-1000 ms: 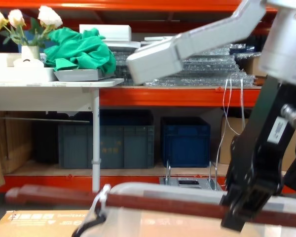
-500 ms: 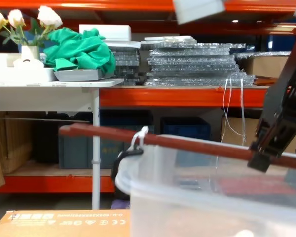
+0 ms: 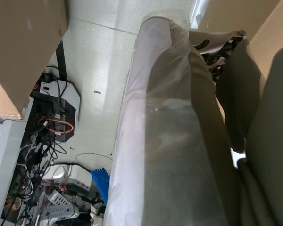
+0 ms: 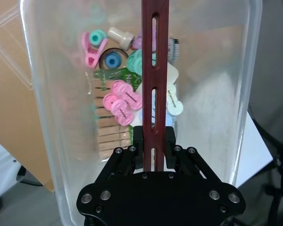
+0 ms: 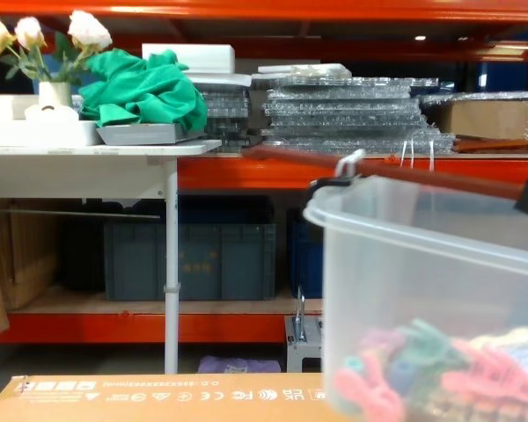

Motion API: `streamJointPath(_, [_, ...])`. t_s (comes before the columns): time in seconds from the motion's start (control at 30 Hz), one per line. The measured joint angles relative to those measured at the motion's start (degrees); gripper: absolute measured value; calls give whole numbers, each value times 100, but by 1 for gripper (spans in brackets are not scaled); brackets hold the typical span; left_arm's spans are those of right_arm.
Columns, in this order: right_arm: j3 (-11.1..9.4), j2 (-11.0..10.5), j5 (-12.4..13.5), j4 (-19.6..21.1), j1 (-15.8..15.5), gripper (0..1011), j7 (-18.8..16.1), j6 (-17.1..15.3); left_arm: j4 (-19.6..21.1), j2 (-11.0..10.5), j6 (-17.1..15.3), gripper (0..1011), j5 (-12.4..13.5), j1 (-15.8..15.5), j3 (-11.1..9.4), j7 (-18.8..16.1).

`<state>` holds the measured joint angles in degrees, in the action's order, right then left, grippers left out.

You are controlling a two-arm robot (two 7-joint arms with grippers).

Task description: Use one hand to grasp the basket and place it at the designated location.

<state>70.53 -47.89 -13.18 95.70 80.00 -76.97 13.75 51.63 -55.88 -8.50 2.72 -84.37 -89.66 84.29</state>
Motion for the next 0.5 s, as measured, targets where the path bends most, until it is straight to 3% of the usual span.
streamJointPath(0.5, [-297, -285, -7, -687, 7, 244, -254, -615, 2, 1, 0, 0, -1, 0, 0, 0])
